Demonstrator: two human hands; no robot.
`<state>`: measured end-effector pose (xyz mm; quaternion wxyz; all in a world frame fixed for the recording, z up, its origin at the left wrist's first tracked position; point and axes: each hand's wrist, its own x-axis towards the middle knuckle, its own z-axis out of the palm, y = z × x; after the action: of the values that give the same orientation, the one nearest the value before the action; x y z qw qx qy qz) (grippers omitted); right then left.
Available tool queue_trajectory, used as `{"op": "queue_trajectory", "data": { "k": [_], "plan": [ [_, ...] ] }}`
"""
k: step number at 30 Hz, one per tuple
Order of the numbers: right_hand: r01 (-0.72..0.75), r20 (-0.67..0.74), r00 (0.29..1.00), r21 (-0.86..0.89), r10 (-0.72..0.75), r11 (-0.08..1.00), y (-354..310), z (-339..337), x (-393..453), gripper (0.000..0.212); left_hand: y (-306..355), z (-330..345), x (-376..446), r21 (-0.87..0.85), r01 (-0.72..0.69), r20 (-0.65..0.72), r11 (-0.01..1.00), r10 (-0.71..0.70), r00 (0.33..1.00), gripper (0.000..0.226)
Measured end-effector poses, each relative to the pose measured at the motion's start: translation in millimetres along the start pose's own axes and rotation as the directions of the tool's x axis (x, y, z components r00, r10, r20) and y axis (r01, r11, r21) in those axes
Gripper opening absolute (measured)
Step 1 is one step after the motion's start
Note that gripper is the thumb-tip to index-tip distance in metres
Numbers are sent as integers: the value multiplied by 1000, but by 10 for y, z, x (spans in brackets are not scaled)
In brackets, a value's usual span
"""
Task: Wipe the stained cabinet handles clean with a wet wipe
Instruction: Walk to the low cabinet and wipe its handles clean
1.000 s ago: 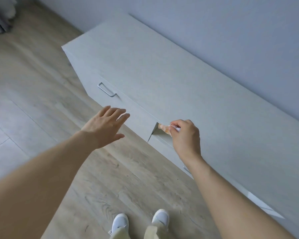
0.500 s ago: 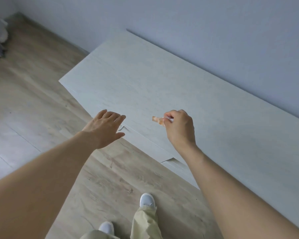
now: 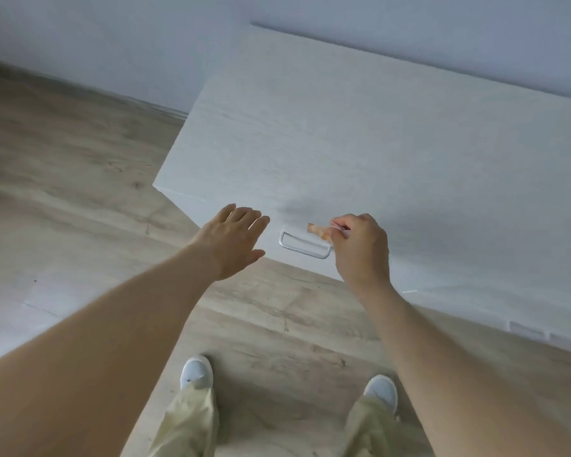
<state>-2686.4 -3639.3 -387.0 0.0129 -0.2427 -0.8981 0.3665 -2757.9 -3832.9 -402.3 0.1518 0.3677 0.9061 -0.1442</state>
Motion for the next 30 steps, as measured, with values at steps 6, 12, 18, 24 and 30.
{"op": "queue_trajectory", "data": {
  "k": [6,12,18,24,30],
  "plan": [
    [-167,-156,975,-65,155,984,474,442,-417,16,-20,588,-52,81,-14,-36,997,17,999,71],
    [-111,-376,918,59,125,992,927,810,-371,18,60,1347,240,168,38,-365,985,26,931,80],
    [172,-614,787,114,-67,978,1162,1259,-149,17,-18,2127,824,93,92,-777,991,15,629,91],
    [399,-780,568,-17,-262,917,1366,1440,74,16,-59,2376,1476,107,159,-970,981,69,232,73],
    [387,-757,412,-358,-507,850,1537,1351,50,15,-76,2388,1678,51,52,-999,997,50,9,61]
  ]
}}
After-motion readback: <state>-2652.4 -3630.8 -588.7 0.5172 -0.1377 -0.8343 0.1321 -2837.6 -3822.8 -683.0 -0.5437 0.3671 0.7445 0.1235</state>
